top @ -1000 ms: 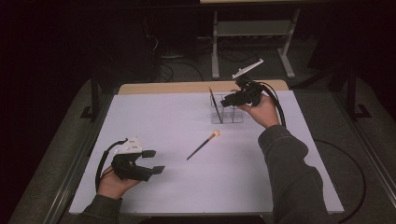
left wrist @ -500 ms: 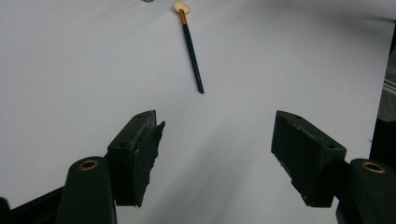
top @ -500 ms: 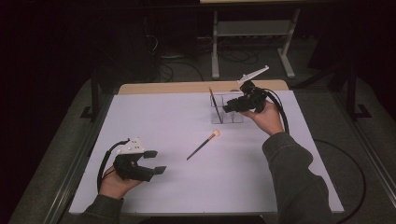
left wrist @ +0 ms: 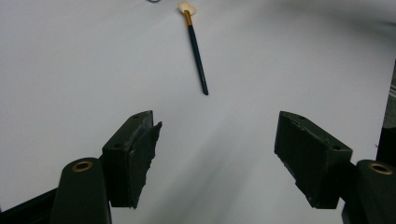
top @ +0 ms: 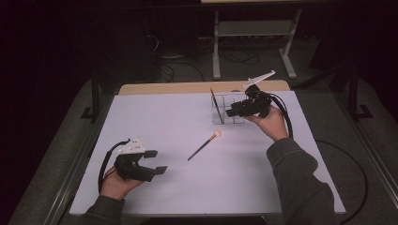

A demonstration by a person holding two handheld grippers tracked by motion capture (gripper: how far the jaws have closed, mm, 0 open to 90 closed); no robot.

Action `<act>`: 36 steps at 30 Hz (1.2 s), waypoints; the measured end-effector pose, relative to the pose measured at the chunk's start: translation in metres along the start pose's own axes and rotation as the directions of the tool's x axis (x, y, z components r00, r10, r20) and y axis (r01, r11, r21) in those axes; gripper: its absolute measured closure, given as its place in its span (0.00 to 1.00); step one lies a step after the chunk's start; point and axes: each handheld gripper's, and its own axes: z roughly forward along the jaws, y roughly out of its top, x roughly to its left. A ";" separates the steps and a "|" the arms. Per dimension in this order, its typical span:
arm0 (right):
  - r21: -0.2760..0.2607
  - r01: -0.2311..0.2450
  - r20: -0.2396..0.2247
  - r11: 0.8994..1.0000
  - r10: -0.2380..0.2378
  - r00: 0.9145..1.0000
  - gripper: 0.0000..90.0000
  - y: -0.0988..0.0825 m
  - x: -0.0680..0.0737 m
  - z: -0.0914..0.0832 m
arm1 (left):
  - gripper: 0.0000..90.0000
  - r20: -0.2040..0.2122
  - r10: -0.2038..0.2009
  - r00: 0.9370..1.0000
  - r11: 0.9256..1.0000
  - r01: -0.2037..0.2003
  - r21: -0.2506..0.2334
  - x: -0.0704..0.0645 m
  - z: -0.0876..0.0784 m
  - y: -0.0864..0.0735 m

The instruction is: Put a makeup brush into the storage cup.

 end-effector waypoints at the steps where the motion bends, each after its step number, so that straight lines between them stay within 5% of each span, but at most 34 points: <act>1: 0.001 -0.006 -0.003 1.000 0.006 1.000 0.57 -0.001 0.001 -0.001 | 0.31 -0.001 -0.001 1.000 1.000 0.001 -0.001 0.000 0.000 0.000; 36: -0.019 -0.020 -0.013 1.000 0.019 1.000 0.41 -0.045 0.008 -0.008 | 0.30 0.002 -0.015 1.000 1.000 0.015 0.004 0.003 0.004 -0.001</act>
